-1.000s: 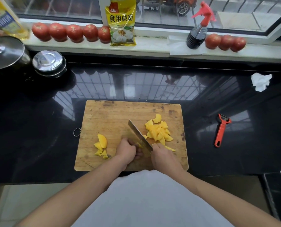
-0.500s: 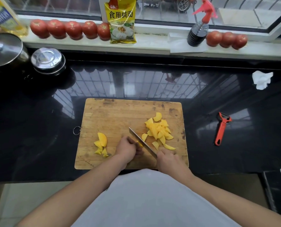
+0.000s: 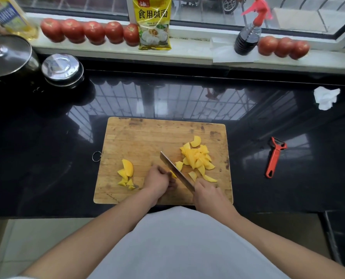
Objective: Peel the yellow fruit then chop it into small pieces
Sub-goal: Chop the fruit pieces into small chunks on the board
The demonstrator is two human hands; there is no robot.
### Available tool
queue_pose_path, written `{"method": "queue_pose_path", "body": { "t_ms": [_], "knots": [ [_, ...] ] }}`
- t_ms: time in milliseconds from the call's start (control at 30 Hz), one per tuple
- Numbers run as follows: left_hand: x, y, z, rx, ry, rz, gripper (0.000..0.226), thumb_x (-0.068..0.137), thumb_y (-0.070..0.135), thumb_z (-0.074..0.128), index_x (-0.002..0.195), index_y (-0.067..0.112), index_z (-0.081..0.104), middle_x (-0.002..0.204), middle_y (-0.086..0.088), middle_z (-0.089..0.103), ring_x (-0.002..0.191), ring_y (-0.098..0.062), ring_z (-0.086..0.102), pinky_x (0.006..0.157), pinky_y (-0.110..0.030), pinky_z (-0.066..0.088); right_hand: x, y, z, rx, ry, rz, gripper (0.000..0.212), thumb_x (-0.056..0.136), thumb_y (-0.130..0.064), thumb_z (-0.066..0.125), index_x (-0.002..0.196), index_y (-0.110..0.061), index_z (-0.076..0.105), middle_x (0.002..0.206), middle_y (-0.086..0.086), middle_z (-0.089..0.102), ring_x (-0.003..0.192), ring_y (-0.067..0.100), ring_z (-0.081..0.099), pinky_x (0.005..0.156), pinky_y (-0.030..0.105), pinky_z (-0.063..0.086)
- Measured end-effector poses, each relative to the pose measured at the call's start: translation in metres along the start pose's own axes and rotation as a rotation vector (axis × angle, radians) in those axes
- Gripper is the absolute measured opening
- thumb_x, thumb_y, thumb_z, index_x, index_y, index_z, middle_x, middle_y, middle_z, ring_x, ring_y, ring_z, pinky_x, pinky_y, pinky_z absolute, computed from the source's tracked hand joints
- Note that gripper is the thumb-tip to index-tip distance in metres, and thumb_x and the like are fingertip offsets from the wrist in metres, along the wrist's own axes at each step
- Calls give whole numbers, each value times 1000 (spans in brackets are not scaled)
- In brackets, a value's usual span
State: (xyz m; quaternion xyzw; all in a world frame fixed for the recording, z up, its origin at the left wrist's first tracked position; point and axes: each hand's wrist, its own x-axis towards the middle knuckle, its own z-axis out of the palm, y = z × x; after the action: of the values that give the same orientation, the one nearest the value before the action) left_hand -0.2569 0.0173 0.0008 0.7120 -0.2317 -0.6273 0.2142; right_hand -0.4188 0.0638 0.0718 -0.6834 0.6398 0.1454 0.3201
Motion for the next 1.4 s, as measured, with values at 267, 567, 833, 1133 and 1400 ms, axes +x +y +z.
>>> {"method": "queue_pose_path", "body": {
  "t_ms": [267,567,833,1133,1400],
  "knots": [
    [2,0,4,-3,32,-5,6,105,7,49,100,9,49,97,-24,74,87,-39,77,69,-44,66,-3,-2,-2,-56,-21,-10,18,105,-19,48,122,-19,54,117,2,50,97,27,58,84,44,54],
    [1,2,2,56,36,14,11,102,3,47,102,12,53,94,-17,75,80,-32,78,65,-39,65,1,-6,-2,-79,-2,-29,16,105,-17,46,118,-17,55,112,5,52,96,27,60,80,41,54],
    [-3,-1,-1,29,-7,32,4,106,8,51,109,11,52,94,-15,76,75,-22,78,68,-34,65,22,-17,-3,79,178,13,13,106,-22,45,102,-19,57,99,0,55,85,22,57,74,41,55],
    [-5,-2,-1,-20,21,45,6,106,8,52,111,6,56,93,-18,75,84,-31,78,66,-35,66,-2,-7,-4,-18,54,-26,23,103,-23,55,125,-18,56,117,2,56,96,21,59,78,32,50],
    [-5,1,2,6,51,31,9,106,5,48,107,9,57,94,-20,74,84,-35,77,67,-41,66,-6,-6,-8,-73,-26,-16,25,104,-20,49,129,-18,55,120,3,53,101,26,58,85,39,52]
  ]
}}
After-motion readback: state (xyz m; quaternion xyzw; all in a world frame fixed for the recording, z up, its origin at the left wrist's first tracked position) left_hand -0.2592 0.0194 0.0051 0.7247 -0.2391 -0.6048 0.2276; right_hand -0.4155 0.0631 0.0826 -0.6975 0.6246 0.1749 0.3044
